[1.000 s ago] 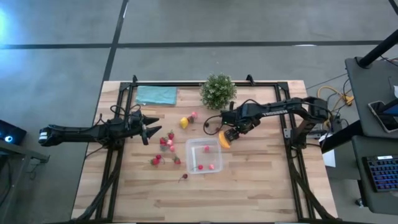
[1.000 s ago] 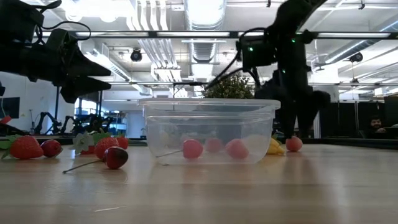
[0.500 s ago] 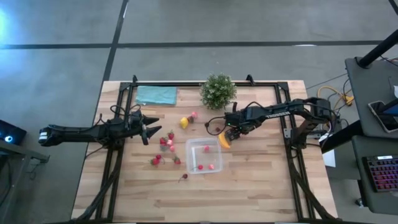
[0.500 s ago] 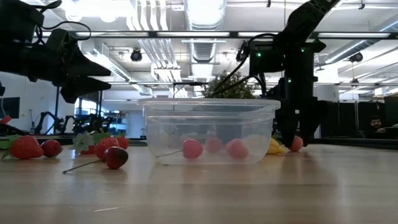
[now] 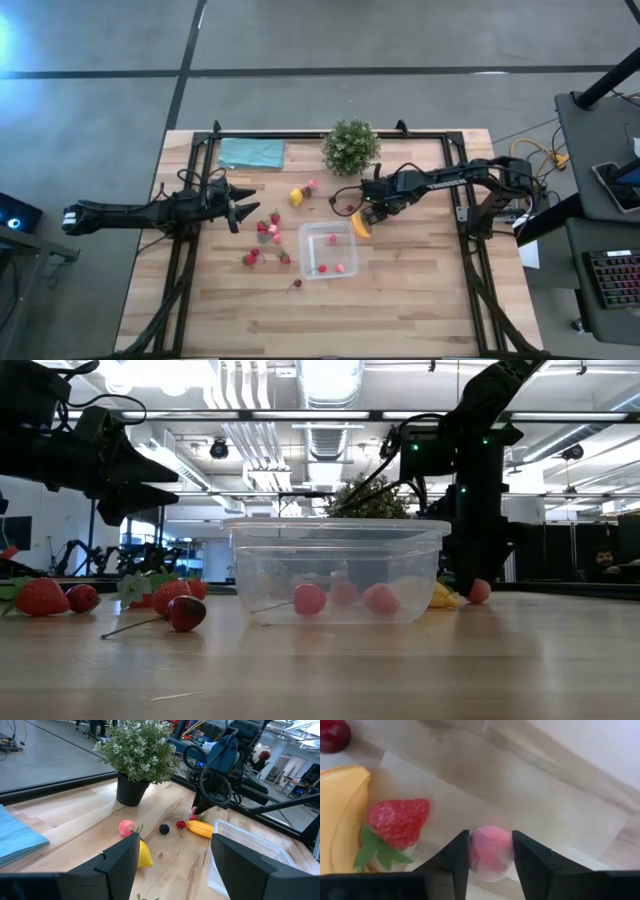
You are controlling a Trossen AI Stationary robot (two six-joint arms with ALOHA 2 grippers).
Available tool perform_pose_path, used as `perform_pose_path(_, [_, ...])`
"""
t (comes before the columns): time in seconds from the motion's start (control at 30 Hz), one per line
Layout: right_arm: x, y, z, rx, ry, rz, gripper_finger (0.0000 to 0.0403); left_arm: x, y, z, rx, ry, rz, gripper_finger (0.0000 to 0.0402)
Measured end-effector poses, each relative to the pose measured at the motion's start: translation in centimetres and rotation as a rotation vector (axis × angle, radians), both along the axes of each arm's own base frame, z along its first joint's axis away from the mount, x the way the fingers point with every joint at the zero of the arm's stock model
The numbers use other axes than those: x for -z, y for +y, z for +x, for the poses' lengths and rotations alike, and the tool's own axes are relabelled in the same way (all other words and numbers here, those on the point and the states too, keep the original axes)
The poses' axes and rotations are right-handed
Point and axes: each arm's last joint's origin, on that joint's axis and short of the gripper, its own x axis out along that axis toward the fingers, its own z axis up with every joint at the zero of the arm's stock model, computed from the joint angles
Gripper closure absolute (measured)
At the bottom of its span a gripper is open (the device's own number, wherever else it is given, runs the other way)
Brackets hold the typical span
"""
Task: Pick and placing Produce into tupperware
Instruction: Put the pink peach into the transparent bin, then put the red strawberry into the transparent bin
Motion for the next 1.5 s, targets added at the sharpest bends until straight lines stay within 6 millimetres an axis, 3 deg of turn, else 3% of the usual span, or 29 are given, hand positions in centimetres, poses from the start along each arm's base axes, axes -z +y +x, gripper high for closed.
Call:
perform_pose_path(0.13, [-0.4, 0.4, 0.2, -0.016, -0.027, 0.072, 0.0296, 0.0, 0.0, 0.0, 0.000, 0.000, 0.000, 0.0168])
perform_pose_path(0.23, [-2.1, 0.9, 0.8, -0.023, -0.096, 0.081, 0.0294, 0.0, 0.0, 0.0, 0.000, 0.000, 0.000, 0.0168])
perform_pose_path(0.37, [-5.7, 2.0, 1.5, -0.035, -0.235, 0.072, 0.0293, 0.0, 0.0, 0.0, 0.000, 0.000, 0.000, 0.0169])
perform_pose_path(0.53, [-11.6, 4.9, 3.2, -0.112, -0.444, 0.082, 0.0292, 0.0, 0.0, 0.0, 0.000, 0.000, 0.000, 0.0168])
perform_pose_path(0.63, [-13.6, 6.6, 4.7, -0.150, -0.507, 0.095, 0.0292, 0.0, 0.0, 0.0, 0.000, 0.000, 0.000, 0.0168])
perform_pose_path(0.73, [-13.6, 8.1, 6.8, -0.171, -0.504, 0.109, 0.0292, 0.0, 0.0, 0.0, 0.000, 0.000, 0.000, 0.0168])
perform_pose_path(0.9, [-11.3, 10.5, 10.6, -0.210, -0.430, 0.124, 0.0286, 0.0, 0.0, 0.0, 0.000, -0.001, 0.000, 0.0169])
perform_pose_path(1.13, [-9.3, 12.3, 13.5, -0.231, -0.249, 0.119, 0.0221, 0.0, 0.0, 0.0, 0.000, 0.000, 0.000, 0.0169])
perform_pose_path(1.33, [-11.4, 12.4, 13.8, -0.203, -0.182, 0.007, 0.0163, 0.0, 0.0, 0.0, 0.000, 0.000, 0.000, 0.0168])
perform_pose_path(1.5, [-14.1, 10.1, 12.2, -0.122, -0.135, -0.018, 0.0145, 0.0, 0.0, 0.0, 0.000, -0.001, 0.000, 0.0168])
